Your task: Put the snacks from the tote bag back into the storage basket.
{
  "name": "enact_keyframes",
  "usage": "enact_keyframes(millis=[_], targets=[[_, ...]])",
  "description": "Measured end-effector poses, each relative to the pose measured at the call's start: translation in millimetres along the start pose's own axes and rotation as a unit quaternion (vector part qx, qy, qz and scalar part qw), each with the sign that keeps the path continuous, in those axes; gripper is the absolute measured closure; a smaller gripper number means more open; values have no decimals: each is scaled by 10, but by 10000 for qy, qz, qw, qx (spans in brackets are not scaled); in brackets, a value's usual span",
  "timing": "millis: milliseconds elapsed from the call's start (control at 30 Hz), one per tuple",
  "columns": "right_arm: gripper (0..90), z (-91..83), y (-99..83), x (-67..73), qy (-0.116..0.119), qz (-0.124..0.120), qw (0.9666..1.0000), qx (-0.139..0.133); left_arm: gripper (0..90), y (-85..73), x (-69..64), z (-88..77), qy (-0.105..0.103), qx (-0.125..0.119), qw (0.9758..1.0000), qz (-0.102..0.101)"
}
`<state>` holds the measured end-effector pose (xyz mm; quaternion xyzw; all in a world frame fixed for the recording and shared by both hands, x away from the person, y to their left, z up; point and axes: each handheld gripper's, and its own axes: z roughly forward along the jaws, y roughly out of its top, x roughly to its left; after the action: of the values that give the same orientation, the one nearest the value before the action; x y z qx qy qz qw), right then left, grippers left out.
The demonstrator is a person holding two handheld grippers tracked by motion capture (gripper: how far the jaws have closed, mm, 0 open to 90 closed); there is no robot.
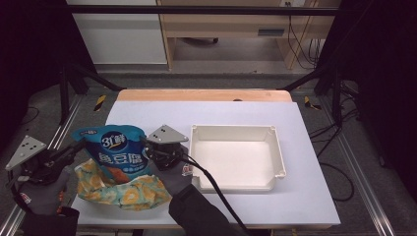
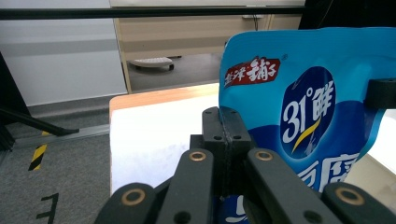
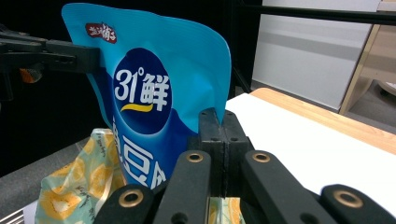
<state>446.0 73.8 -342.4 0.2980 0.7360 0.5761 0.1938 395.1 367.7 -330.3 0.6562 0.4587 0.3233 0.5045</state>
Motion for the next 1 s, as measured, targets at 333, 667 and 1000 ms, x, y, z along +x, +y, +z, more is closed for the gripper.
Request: enact_keyframes(millis=[333, 667, 1000], targets=[[900, -41, 49, 14, 13, -46, 10000, -71, 900, 42, -28, -60, -5, -104, 9999, 41], [900, -90, 121, 39, 12, -98, 9998, -148, 900, 100, -61, -129, 8, -235, 9997, 44], [900, -138, 189, 65, 47, -130, 9997, -222, 900, 174, -90, -199, 16, -331, 9994, 71]])
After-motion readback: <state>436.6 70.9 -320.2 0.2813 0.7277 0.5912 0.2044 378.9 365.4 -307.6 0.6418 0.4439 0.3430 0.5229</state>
